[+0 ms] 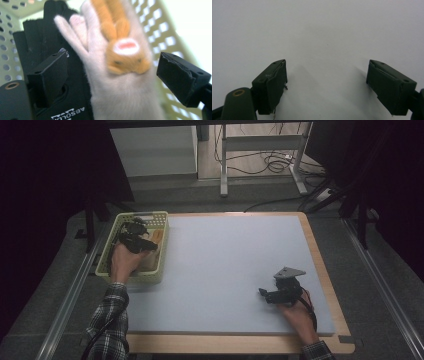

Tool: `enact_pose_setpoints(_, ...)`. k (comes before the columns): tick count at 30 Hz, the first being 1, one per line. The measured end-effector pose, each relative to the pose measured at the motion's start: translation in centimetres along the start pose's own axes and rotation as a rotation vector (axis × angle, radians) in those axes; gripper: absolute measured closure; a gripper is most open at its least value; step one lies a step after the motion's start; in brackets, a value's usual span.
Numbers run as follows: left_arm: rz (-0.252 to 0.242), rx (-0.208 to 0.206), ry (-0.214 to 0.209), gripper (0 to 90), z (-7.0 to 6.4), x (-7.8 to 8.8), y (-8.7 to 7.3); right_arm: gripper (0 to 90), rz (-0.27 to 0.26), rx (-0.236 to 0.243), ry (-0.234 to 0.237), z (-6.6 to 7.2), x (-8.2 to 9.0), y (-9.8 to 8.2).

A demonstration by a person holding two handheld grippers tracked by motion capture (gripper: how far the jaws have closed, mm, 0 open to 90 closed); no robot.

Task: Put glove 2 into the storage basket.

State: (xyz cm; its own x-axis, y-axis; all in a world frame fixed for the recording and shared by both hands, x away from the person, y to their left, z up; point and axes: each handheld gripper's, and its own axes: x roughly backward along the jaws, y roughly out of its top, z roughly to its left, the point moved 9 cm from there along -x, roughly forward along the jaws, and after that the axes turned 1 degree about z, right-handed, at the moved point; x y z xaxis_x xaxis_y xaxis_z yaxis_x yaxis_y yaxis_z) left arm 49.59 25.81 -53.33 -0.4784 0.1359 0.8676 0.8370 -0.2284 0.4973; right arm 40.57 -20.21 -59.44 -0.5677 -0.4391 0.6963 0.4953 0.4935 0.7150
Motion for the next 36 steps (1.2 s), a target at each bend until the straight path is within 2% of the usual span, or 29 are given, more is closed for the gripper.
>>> enact_pose_setpoints(1,-0.005,0.002,-0.011,22.9,0.0,0.1,0.0,16.5,0.000,0.000,0.000,0.0,0.0,0.0)
enact_pose_setpoints(4,0.024,0.005,-0.018,38.6,0.2,-0.5,-0.6,16.5,0.000,0.000,0.000,0.0,0.0,0.0)
enact_pose_setpoints(6,0.053,0.016,-0.061,45.8,0.0,-1.5,-1.0,16.5,0.000,0.000,0.000,0.0,0.0,0.0)
enact_pose_setpoints(7,0.061,0.022,-0.077,48.1,-0.1,-1.9,-1.2,16.5,0.000,0.000,0.000,0.0,0.0,0.0)
enact_pose_setpoints(9,0.054,0.054,-0.143,50.6,-0.6,-2.7,-1.2,16.5,0.000,0.000,0.000,0.0,0.0,0.0)
enact_pose_setpoints(10,0.069,0.061,-0.158,51.9,-0.8,-3.0,-1.2,16.5,0.000,0.000,0.000,0.0,0.0,0.0)
enact_pose_setpoints(14,0.069,0.048,-0.145,53.5,-1.1,-3.0,-0.9,16.5,0.000,0.000,0.001,0.0,0.0,0.0)
enact_pose_setpoints(17,0.055,0.039,-0.127,51.5,-0.9,-2.9,-0.8,16.5,0.000,0.000,0.000,0.0,0.0,0.0)
enact_pose_setpoints(21,0.022,0.037,-0.086,42.3,-0.1,-2.4,-0.7,16.5,0.000,0.000,0.000,0.0,0.0,0.0)
enact_pose_setpoints(24,-0.002,0.040,-0.073,34.8,0.3,-1.8,-0.8,16.5,0.000,0.000,0.000,0.0,0.0,0.0)
enact_pose_setpoints(30,-0.050,0.035,-0.063,21.8,0.6,-1.0,-1.0,16.5,0.000,0.000,-0.001,0.0,0.0,0.0)
enact_pose_setpoints(36,-0.088,0.043,-0.077,15.3,0.6,-0.2,-1.3,16.5,0.000,0.001,-0.002,0.0,0.0,0.0)
